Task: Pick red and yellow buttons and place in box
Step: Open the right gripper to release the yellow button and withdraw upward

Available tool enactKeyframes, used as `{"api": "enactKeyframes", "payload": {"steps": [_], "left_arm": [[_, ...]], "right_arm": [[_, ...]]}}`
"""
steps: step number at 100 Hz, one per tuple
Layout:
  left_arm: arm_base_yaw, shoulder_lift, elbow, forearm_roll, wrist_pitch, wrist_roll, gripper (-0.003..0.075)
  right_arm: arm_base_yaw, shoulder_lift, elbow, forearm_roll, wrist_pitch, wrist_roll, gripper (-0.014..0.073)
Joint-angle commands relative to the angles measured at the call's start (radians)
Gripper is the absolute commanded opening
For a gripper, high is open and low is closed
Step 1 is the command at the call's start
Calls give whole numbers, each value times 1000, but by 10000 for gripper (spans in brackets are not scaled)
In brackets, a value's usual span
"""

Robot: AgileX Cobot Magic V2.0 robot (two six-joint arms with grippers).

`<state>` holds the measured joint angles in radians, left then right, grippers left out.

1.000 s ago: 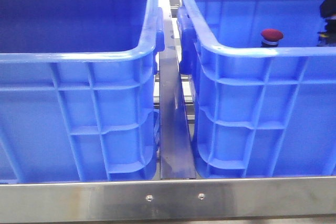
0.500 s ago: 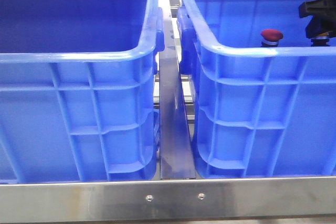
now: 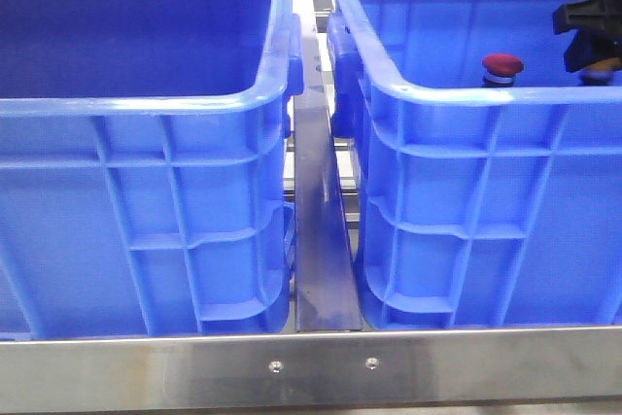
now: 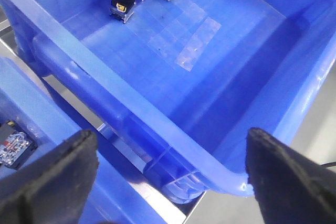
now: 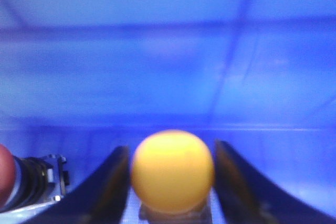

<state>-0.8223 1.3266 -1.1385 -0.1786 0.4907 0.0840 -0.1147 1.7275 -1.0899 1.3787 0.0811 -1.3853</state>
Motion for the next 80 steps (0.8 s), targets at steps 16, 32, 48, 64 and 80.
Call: {"api": "enactKeyframes", "payload": {"steps": [16,32,48,64,80], "left_arm": [[-8,-28,-30,-12,-62,-1,545],[-8,-28,-30,-12,-62,-1,545],[-8,-28,-30,-12,-62,-1,545],[29,-32,-30,-4,-57,-3,544],[137,-32,-30,-4,-19,-3,533]], "right_arm": [[-9,-40,-34,11,-7,-7,434],[-9,-44,-34,11,-12,-7,434],[-9,-91,-11,11,-12,-7,434],[-9,-189,54,11,-25,-7,434],[-9,-302,130,11,-9,-7,368]]}}
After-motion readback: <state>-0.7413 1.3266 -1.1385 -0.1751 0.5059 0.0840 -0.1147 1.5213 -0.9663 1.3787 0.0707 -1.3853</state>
